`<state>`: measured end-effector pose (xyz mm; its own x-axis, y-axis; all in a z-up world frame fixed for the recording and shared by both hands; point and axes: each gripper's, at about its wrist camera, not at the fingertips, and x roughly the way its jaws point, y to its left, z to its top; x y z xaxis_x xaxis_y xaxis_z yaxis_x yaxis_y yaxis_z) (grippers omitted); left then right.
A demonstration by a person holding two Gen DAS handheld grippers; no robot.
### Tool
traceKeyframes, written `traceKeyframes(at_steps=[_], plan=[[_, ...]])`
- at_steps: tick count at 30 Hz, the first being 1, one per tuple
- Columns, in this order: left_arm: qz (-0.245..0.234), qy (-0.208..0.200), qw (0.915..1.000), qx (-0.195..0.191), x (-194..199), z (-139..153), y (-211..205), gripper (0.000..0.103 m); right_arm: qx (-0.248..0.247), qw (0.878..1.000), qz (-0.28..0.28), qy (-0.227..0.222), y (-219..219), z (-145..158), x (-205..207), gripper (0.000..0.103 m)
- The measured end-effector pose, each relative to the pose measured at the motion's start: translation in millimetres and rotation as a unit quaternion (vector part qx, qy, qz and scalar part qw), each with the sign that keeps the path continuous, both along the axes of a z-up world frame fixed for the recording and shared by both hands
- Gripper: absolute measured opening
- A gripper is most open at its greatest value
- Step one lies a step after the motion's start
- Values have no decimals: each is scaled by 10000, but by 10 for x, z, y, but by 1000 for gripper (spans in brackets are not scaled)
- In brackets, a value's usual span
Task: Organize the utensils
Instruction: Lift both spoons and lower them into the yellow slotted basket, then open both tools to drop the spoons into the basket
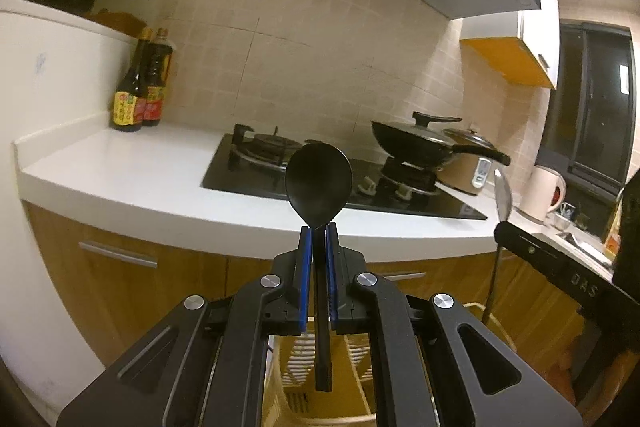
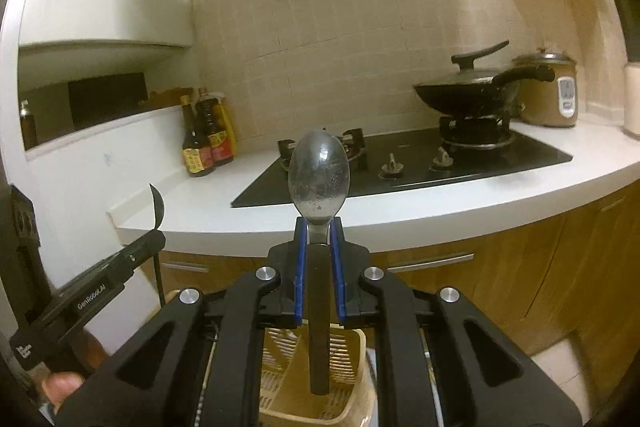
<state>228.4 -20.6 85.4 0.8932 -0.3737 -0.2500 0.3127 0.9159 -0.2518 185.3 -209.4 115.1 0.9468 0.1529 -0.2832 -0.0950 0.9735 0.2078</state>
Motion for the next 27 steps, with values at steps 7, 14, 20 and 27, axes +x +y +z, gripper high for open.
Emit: traceKeyframes(at_steps=[7, 14, 20, 27], plan=[[-63, 61, 10000, 47, -21, -170, -20, 6, -65, 9999, 60, -48, -6, -140, -47, 10], [-165, 190, 9997, 18, -173, -216, 62, 27, 60, 9994, 296, 181, -44, -206, -188, 11], [-245, 269, 9993, 15, -408, -201, 167, 41, 161, 9985, 401, 349, -108, -204, -431, 23], [-430, 952, 9945, 37, -702, -246, 335, 47, 135, 9972, 502, 543, -77, -119, -844, 49]])
